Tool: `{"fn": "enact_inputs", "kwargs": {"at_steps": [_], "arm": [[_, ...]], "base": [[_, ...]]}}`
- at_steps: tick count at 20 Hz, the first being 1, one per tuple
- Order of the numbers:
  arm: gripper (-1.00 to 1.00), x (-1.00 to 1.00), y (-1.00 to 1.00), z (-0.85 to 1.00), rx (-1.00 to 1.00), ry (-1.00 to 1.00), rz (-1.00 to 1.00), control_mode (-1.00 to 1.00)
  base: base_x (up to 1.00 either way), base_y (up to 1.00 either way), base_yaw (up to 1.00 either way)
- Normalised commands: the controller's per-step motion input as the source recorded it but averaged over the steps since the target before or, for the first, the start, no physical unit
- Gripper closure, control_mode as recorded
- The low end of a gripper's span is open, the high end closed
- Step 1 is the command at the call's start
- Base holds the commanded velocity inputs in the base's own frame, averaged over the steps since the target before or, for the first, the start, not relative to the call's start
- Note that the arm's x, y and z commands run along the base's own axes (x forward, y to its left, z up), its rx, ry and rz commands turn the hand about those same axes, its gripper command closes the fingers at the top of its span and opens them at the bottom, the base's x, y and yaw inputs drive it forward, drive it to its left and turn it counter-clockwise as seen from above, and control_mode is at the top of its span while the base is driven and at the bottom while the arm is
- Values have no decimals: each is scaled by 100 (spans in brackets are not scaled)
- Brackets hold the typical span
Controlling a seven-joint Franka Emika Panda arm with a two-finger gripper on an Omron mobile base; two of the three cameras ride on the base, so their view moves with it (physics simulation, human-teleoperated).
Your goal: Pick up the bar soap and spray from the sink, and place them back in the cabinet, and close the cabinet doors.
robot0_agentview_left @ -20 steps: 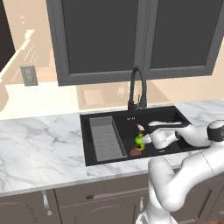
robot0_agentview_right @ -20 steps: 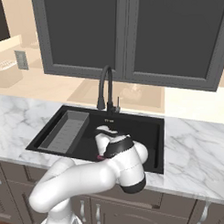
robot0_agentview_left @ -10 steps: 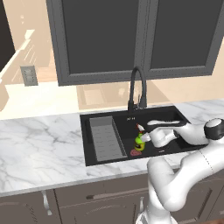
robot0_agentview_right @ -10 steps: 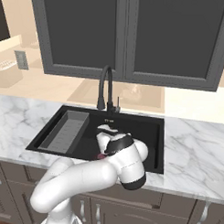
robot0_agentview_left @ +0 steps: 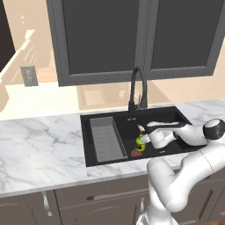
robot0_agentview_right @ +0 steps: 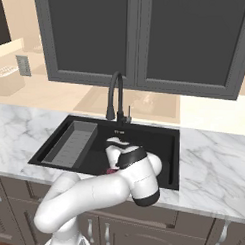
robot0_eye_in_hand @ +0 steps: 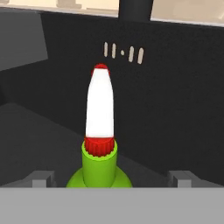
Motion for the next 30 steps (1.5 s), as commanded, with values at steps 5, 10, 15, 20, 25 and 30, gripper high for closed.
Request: {"fn": "enact_inputs", "kwargs": {"at_steps": [5, 10, 15, 20, 25, 30], "arm": [[-100, 1, 9, -9, 0, 0, 0, -100], [-100, 4, 3, -3, 0, 0, 0, -100], [-100, 8, 2, -4, 0, 0, 0, -100], [-100, 9, 1, -4, 0, 0, 0, -100], [-100, 6, 4, -6, 0, 0, 0, -100], [-100, 3, 8, -11, 0, 0, 0, -100]], "base": [[0, 0, 0], [0, 0, 0], [0, 0, 0], [0, 0, 0], [0, 0, 0], [0, 0, 0]]}}
